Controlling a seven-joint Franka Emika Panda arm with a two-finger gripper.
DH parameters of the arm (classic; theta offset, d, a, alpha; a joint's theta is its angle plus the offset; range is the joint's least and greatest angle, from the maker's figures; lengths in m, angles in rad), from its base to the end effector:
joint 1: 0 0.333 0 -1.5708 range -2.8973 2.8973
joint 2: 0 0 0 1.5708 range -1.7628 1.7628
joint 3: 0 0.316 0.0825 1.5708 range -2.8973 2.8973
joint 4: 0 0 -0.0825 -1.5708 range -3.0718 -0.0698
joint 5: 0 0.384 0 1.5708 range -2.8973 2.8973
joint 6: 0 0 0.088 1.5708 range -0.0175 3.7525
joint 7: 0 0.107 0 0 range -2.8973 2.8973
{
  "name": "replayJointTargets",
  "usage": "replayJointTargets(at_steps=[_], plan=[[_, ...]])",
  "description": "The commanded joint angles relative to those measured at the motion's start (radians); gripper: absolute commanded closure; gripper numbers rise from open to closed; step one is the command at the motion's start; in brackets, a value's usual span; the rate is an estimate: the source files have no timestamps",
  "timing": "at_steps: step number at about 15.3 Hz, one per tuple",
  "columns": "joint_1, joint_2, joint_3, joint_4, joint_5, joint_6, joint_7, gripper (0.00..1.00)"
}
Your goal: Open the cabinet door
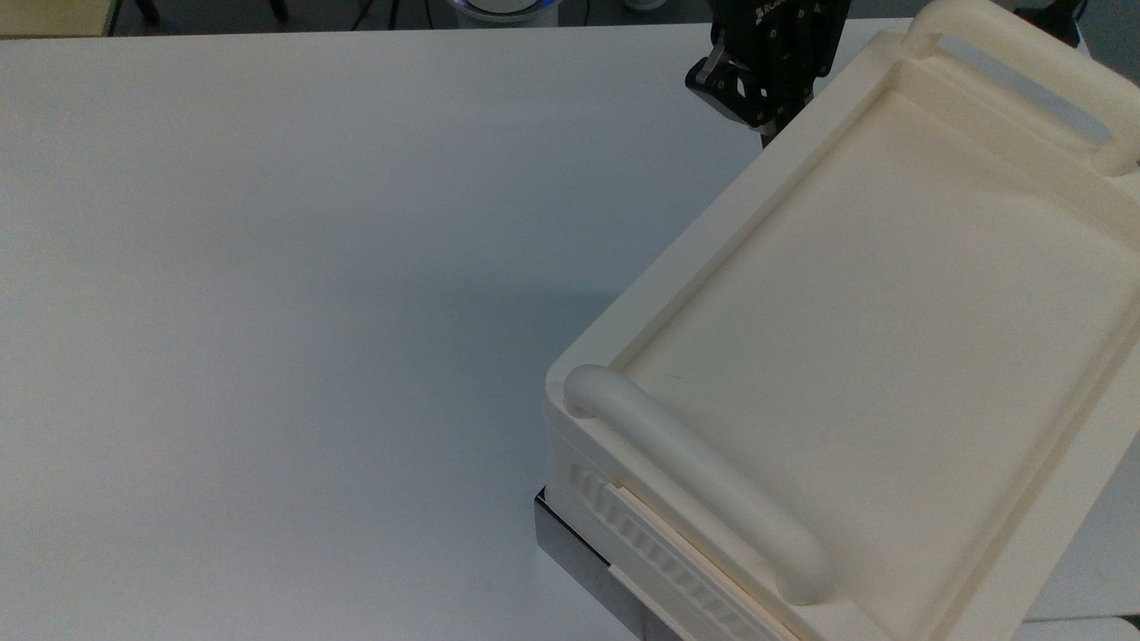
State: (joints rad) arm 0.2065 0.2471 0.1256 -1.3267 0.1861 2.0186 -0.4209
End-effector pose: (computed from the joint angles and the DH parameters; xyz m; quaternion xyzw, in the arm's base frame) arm 0.6304 0.2161 0.6443 -0.9110 -0.3323 -0.2248 0.0952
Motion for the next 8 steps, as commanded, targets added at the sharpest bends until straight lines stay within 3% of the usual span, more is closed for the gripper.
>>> replayJointTargets(at_steps=[1,8], plan=[[-0.058,-0.023,-0.004,-0.046,0.009,-0.067,0.021,1.0],[-0.113,-0.086,-0.015,-0.137,0.006,-0.118,0.036,1.0]])
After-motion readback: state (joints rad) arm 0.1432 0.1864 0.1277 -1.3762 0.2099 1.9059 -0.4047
